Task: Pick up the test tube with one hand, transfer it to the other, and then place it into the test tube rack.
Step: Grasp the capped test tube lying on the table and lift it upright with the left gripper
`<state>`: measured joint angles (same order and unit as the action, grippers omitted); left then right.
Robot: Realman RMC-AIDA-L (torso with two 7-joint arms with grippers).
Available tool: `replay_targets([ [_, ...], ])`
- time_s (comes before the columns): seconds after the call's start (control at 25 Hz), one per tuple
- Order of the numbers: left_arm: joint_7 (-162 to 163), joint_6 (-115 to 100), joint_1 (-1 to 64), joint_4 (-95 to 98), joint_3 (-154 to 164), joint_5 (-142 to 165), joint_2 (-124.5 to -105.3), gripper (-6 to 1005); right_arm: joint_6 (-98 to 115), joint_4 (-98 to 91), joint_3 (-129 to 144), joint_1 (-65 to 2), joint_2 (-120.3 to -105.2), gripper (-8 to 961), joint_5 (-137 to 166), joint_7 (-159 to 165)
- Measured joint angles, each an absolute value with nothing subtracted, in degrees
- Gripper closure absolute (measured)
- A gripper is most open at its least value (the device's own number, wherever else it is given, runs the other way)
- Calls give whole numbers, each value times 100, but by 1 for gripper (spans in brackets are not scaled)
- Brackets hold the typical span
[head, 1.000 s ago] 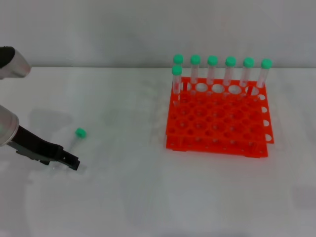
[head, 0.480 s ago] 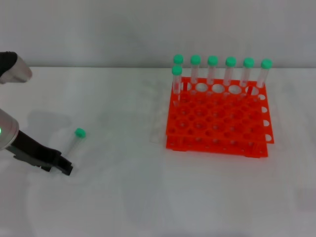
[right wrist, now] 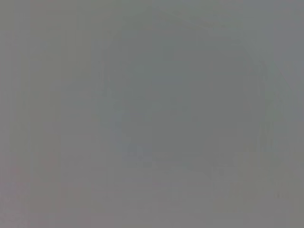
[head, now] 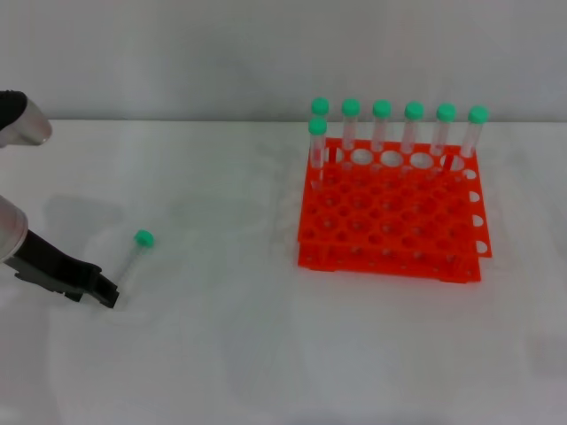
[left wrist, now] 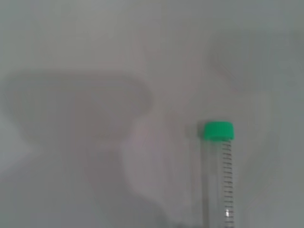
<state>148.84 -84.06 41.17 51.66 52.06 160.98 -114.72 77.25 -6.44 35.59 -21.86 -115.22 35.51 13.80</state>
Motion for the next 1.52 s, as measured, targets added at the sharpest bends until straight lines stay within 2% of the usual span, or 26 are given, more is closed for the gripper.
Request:
replay_targets([
  [0.92,14882,-8287,4369,4938,5363,16227,-11452,488,7558,-670,3567,-2294,-11528,77,3550,1380],
  [1.16,14920,-8260,4486,4715,5482,16228,-11447,605,7558,-653,3559,-2287,-11531,77,3550,1399],
  [1.52,14948,-8217,4545,4634,5485,16224,-11411,607,7558,-633,3559,-2285,-11531,78,3550,1406],
])
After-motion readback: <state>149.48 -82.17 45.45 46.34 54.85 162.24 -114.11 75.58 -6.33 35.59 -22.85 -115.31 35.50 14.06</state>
